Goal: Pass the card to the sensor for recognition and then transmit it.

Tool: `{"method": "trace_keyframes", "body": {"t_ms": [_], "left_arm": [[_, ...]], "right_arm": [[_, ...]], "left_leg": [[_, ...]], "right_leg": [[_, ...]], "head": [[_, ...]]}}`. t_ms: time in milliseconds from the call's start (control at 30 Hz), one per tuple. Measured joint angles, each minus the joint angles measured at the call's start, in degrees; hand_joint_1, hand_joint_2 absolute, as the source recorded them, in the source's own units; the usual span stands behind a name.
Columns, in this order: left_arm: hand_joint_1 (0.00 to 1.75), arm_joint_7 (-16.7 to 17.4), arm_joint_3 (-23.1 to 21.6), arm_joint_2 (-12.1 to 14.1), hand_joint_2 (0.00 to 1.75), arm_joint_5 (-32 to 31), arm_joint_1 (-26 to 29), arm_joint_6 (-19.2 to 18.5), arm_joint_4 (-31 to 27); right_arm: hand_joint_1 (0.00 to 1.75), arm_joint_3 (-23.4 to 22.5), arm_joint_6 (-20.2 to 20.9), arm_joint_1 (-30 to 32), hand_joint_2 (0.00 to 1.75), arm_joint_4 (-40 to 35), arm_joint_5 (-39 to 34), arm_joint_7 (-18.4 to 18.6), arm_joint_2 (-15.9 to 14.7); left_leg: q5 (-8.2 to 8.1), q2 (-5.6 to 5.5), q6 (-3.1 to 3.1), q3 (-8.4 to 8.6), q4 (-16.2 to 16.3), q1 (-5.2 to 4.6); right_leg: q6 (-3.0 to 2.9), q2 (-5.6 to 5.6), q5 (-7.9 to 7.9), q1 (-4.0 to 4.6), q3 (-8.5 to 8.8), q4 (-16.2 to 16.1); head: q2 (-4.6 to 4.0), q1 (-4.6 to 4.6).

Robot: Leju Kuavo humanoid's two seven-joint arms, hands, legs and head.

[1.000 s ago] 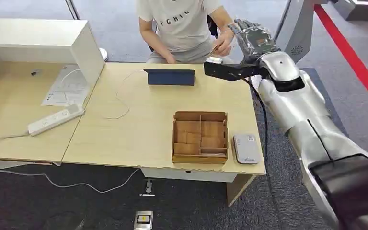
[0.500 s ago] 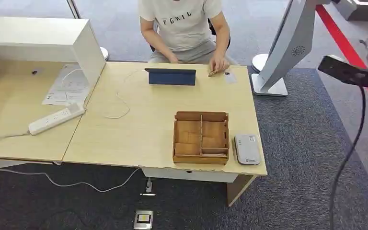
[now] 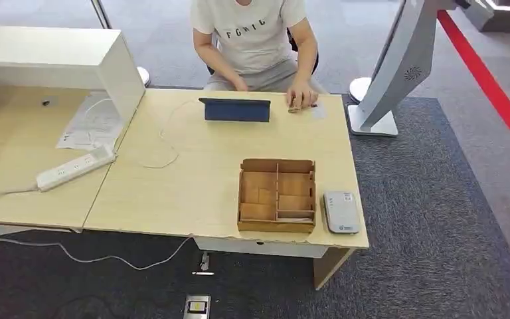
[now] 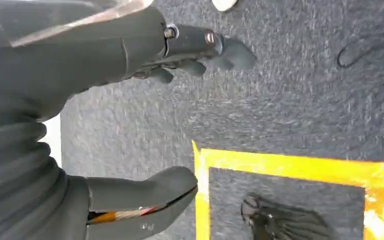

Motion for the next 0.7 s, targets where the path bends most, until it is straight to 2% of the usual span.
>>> {"method": "trace_keyframes", "body": {"t_ms": [167,233,400,633,667,700], "left_arm": [[0.00,-0.24,0.26,0.37,1.75,0.79,-0.65,0.44,-0.02],[0.00,-0.61,0.26,0.59,1.75,0.88,-0.74,0.42,-0.02],[0.00,-1.05,0.26,1.03,1.75,0.74,-0.91,0.15,-0.02],[0.00,-1.29,0.26,1.18,1.75,0.70,-0.99,-0.20,-0.02],[0.00,-1.29,0.26,1.16,1.75,0.68,-1.07,-0.28,-0.02],[0.00,-1.22,0.24,1.16,1.75,0.68,-1.07,-0.28,-0.02]], "right_arm": [[0.00,-4.00,-0.87,4.61,0.00,1.44,-0.20,2.05,9.52],[0.00,-4.96,-0.85,5.23,0.00,1.81,-0.20,1.77,11.16],[0.00,-7.13,-0.90,5.73,0.00,2.45,-0.20,-0.85,13.76],[0.00,-8.11,-0.63,5.84,0.00,2.76,-0.22,-1.40,14.68],[0.00,-9.49,2.69,5.90,0.00,3.06,-1.53,0.75,16.10],[0.00,-9.73,3.30,5.90,0.00,3.13,-1.57,0.96,16.47]], "left_leg": [[-0.03,0.23,-0.09,0.28,-0.05,-0.13],[0.00,0.32,-0.14,0.30,-0.07,-0.12],[-0.01,0.37,-0.16,0.29,-0.08,-0.09],[0.00,0.37,-0.16,0.30,-0.08,-0.15],[0.00,0.39,-0.16,0.30,-0.07,-0.17],[0.00,0.40,-0.16,0.30,-0.07,-0.18]], "right_leg": [[-0.22,0.17,-0.20,-0.14,-0.16,0.27],[-0.28,0.20,-0.24,-0.14,-0.18,0.31],[-0.31,0.20,-0.26,-0.11,-0.19,0.33],[-0.30,0.20,-0.26,-0.12,-0.17,0.32],[-0.29,0.20,-0.25,-0.14,-0.17,0.31],[-0.29,0.20,-0.25,-0.14,-0.17,0.31]], "head": [[0.00,-0.09],[0.00,-0.13],[0.00,-0.13],[0.00,-0.06],[0.00,-0.06],[0.00,-0.11]]}}
